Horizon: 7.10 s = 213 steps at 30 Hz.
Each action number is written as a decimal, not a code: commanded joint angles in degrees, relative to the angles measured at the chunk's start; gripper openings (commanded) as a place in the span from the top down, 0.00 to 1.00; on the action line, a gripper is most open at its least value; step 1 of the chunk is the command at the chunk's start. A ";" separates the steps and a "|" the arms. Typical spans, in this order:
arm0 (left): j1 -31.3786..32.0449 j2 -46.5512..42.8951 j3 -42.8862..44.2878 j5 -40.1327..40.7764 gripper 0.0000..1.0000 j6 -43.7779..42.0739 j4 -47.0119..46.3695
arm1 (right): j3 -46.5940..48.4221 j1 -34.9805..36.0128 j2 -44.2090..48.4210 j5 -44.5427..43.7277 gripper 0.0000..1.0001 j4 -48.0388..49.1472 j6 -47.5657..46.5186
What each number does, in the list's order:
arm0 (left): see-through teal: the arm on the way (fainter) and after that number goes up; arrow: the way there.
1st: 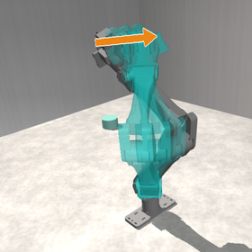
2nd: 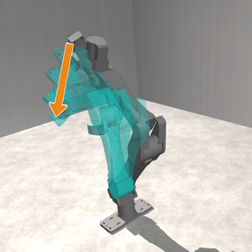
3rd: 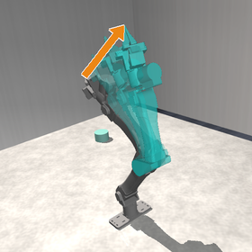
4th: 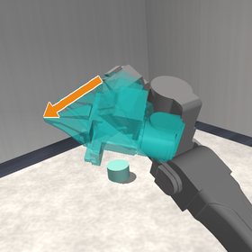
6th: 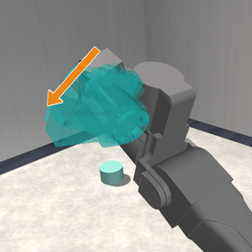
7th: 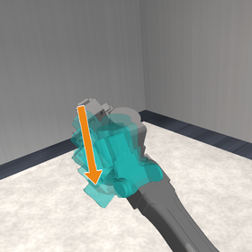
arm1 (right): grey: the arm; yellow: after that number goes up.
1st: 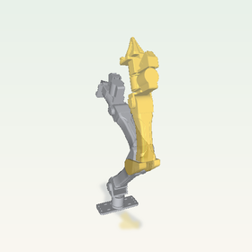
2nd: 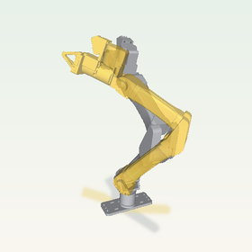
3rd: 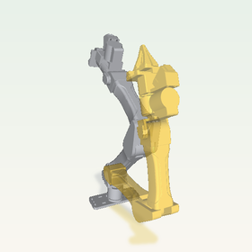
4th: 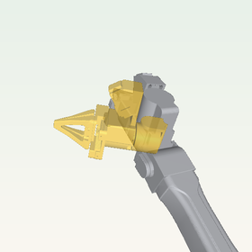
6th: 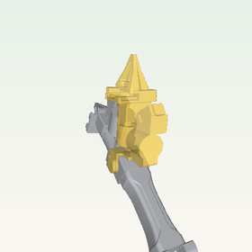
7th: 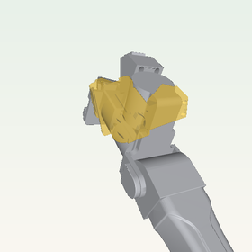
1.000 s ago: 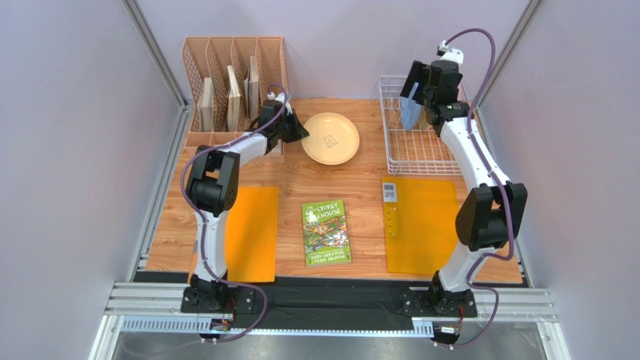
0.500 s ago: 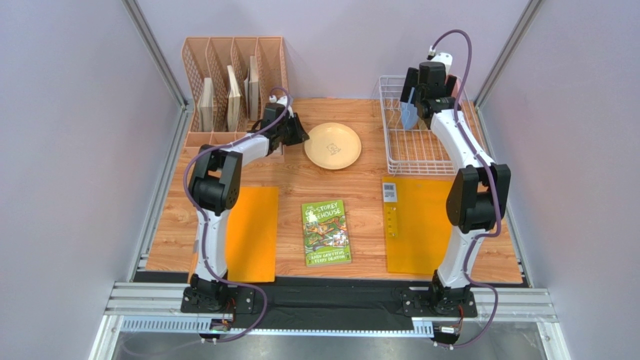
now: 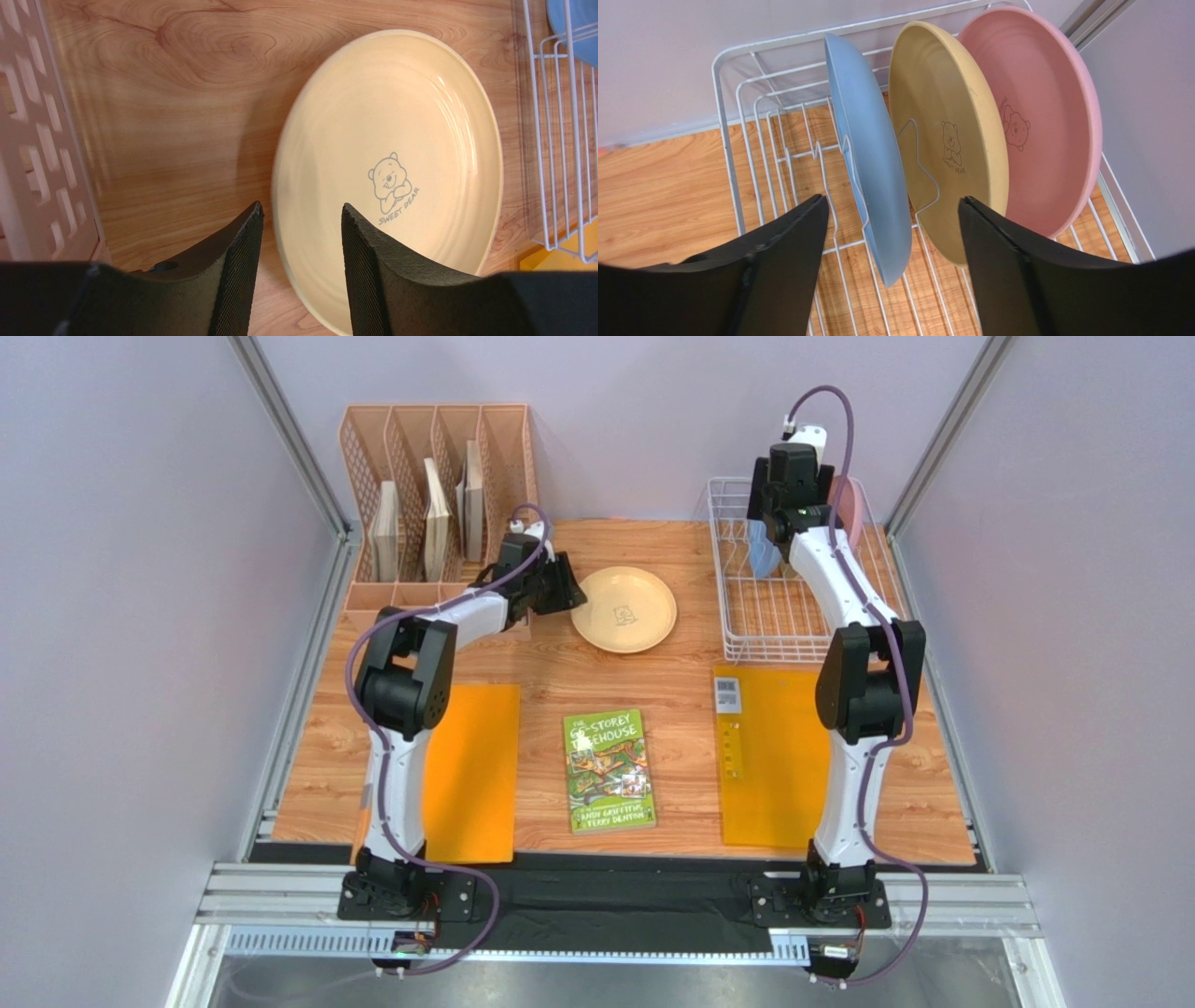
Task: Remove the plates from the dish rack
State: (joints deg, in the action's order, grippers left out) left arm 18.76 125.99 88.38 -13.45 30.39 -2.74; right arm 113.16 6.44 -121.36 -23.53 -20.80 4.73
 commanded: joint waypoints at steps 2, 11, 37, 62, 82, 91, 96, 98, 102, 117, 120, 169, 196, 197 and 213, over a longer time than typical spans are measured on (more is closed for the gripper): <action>0.48 -7.33 -1.45 -0.52 0.48 -1.30 -1.82 | 6.71 -0.11 -4.32 -1.26 0.36 -1.44 -3.49; 0.57 -13.32 -2.77 -2.28 0.46 -1.83 -2.44 | 9.09 1.12 -6.96 -2.40 0.90 -2.58 -7.45; 0.92 -13.76 -0.40 -12.56 0.18 -0.25 -6.65 | -9.98 10.79 7.98 -31.93 1.00 24.05 -23.01; 1.27 -3.39 4.87 -26.19 0.25 19.35 -31.26 | -32.38 5.96 29.95 13.74 1.00 8.57 16.35; 3.30 -1.54 3.47 -21.89 0.96 16.11 -29.08 | -38.46 3.58 29.16 31.61 1.00 16.84 26.38; 4.00 -6.90 3.20 -7.32 1.00 2.23 -10.63 | -36.44 3.58 30.39 23.91 0.19 13.07 20.68; 4.09 -7.26 3.56 -2.55 1.00 -0.68 -3.59 | -33.80 2.53 31.71 15.80 0.16 9.20 15.66; 4.09 -6.91 3.38 -1.23 1.00 -0.95 -2.19 | -33.19 1.48 31.97 13.78 0.16 8.67 14.61; 3.82 -6.64 2.33 0.62 1.00 -0.34 -2.44 | -31.69 -0.28 32.15 13.42 0.16 8.05 14.08; 1.36 -5.23 -0.93 2.29 0.98 3.01 -4.29 | -30.11 -0.81 29.52 14.30 0.17 7.53 13.99; 1.36 -4.53 -0.66 1.95 0.82 3.09 -3.85 | -27.30 -0.72 27.94 11.67 0.17 6.65 11.54; 2.59 -15.34 -1.54 -0.70 0.29 -2.97 0.81 | 5.40 0.06 -6.17 -16.36 0.83 1.01 -12.81; 2.86 -16.66 -1.63 -2.01 0.29 -2.88 0.20 | -19.03 5.16 17.63 -35.72 0.84 26.01 -16.72; 2.86 -16.57 -1.54 -2.89 0.28 -2.53 -0.24 | -19.38 5.16 19.13 -32.14 0.84 16.93 -12.51; 3.82 -12.09 -0.13 -17.57 0.27 7.40 -15.10 | -34.94 5.78 34.96 11.39 0.85 6.82 17.85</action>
State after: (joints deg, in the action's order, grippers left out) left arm 21.61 113.06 86.96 -27.66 35.11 -11.75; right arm 80.23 11.86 -86.96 -23.99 -14.20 15.44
